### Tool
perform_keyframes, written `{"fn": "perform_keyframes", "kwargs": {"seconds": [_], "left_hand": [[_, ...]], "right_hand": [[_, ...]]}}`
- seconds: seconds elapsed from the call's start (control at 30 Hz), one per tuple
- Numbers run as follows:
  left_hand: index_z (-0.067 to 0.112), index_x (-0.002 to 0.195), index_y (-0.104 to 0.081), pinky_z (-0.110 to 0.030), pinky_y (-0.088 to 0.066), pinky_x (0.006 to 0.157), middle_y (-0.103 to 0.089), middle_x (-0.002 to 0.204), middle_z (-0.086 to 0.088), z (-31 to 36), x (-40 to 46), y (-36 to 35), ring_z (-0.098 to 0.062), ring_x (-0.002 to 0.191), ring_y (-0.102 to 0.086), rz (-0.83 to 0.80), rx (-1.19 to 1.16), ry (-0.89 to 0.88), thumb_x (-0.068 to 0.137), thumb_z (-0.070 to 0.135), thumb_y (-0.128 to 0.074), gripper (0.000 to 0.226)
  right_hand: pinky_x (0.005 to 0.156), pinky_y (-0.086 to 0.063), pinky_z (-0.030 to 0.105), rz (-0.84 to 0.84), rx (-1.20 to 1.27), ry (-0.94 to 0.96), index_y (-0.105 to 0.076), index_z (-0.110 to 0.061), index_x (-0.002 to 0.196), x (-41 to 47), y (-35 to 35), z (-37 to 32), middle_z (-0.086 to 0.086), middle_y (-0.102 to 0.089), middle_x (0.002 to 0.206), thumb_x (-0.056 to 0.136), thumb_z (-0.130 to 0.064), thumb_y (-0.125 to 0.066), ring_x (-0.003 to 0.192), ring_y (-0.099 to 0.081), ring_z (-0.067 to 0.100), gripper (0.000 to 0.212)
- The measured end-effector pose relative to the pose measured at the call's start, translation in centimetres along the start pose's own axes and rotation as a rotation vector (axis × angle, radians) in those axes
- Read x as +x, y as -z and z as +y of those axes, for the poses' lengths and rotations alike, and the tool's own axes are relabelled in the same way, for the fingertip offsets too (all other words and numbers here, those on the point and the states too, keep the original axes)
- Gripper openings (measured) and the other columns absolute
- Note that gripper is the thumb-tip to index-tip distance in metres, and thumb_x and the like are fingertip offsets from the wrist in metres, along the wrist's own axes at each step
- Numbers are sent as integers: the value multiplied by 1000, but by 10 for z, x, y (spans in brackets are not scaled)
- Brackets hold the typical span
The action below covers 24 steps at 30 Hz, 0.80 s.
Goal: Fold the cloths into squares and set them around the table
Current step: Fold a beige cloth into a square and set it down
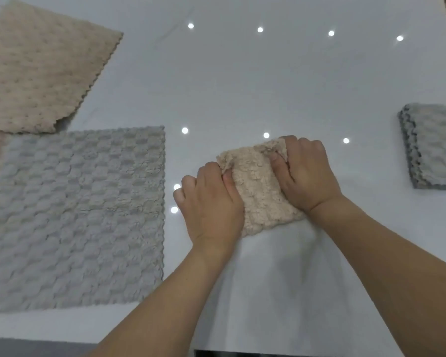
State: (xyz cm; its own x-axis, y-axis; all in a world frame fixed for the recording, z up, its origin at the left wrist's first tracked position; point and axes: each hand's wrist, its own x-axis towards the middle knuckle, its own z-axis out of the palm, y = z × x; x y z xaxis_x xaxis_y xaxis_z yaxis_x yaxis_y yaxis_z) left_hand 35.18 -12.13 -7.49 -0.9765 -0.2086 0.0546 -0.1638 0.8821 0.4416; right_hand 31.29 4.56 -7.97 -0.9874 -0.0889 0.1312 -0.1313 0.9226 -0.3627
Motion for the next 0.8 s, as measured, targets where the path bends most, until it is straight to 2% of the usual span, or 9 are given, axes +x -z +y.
{"fn": "perform_keyframes", "kwargs": {"seconds": [0.07,0.13,0.2,0.3,0.43,0.5,0.57,0.67,0.8], "left_hand": [[18,84,-48,-36,-29,73,-39,65,9,1,1,1,-21,73,-40,5,-10,-8,99,27,-39,20],[16,86,-51,-35,-23,71,-34,62,9,0,0,3,-22,72,-39,37,-37,-13,99,27,-41,20],[11,89,-56,-34,-20,72,-40,66,2,-3,-1,6,-24,72,-38,26,-53,-47,100,28,-42,24],[9,89,-56,-34,-22,73,-45,72,-6,-12,-19,14,-24,76,-37,-98,-1,-164,101,32,-40,30],[13,79,-53,-34,-27,70,-40,65,2,-21,-89,27,-20,71,-37,-158,-46,-278,99,33,-39,32],[15,74,-50,-33,-27,67,-37,62,4,-25,-114,27,-19,67,-36,-144,-35,-296,97,34,-37,33],[18,73,-45,-32,-23,66,-38,61,4,-27,-122,25,-18,65,-34,-127,-6,-301,97,35,-36,30],[23,74,-36,-31,-19,66,-37,61,6,-26,-123,24,-18,65,-33,-129,9,-310,98,35,-37,27],[25,72,-33,-33,-23,67,-30,62,11,-25,-124,25,-18,67,-33,-156,-21,-312,97,34,-39,28]], "right_hand": [[76,-30,37,-1,-26,-9,-56,-2,106,1,3,-4,13,-55,78,97,-43,-27,70,-47,31,50],[76,-34,40,7,3,-64,-52,-2,106,-6,11,-13,13,-56,78,100,-40,-32,71,-50,33,43],[71,-36,39,-50,135,-141,-44,-5,105,-24,19,-18,9,-56,70,103,-38,-34,68,-51,32,34],[60,-30,32,-119,238,-237,-35,-12,97,-73,34,-21,2,-49,56,103,-38,-34,57,-51,31,27],[57,-29,33,-49,31,-151,-45,-5,90,-144,42,-17,-6,-34,45,101,-34,-41,40,-35,22,32],[54,-32,32,-39,-6,-169,-48,-5,86,-166,38,-13,-5,-38,45,101,-39,-37,38,-31,19,39],[55,-35,34,-41,-44,-194,-51,-6,86,-177,33,-11,0,-45,47,99,-44,-31,39,-35,23,45],[60,-34,34,17,-24,-235,-53,-7,87,-181,27,-10,2,-48,51,97,-45,-31,43,-39,25,46],[63,-34,33,116,83,-239,-55,-6,84,-183,27,-11,-2,-45,52,95,-41,-37,47,-34,21,41]]}}
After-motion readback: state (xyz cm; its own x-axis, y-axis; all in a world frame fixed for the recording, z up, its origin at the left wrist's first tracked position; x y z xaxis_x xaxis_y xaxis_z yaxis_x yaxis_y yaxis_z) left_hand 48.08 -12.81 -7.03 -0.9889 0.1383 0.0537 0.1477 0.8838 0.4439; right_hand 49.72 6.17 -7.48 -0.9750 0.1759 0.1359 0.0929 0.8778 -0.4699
